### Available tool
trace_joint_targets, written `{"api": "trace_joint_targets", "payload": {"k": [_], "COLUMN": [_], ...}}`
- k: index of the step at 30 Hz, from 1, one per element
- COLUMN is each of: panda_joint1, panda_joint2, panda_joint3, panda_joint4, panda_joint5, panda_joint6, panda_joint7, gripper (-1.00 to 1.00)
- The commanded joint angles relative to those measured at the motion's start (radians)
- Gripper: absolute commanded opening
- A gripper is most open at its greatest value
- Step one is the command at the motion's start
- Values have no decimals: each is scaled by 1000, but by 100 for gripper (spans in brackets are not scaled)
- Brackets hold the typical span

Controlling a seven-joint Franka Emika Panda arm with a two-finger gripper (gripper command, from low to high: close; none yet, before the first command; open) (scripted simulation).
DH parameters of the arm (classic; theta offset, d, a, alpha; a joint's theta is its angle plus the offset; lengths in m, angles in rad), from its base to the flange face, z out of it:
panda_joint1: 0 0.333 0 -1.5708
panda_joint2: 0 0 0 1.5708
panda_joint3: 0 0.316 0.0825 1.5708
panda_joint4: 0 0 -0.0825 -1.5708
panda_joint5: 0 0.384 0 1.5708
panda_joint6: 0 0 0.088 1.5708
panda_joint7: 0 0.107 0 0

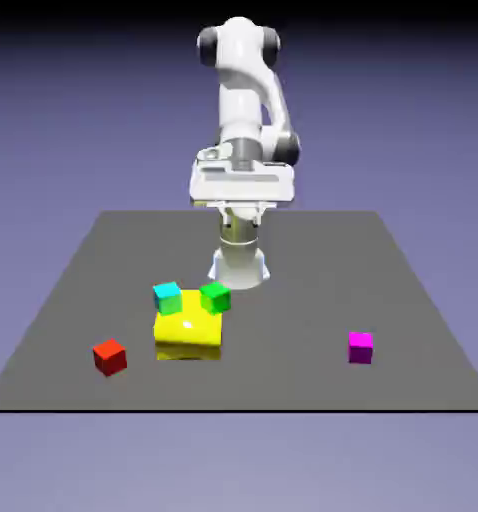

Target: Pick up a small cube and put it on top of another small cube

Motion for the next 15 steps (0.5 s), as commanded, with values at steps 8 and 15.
{"api": "trace_joint_targets", "payload": {"k": [8,15], "panda_joint1": [185,348], "panda_joint2": [290,544], "panda_joint3": [42,79], "panda_joint4": [114,213], "panda_joint5": [-21,-39], "panda_joint6": [-110,-205], "panda_joint7": [-255,-478], "gripper": [0,0]}}
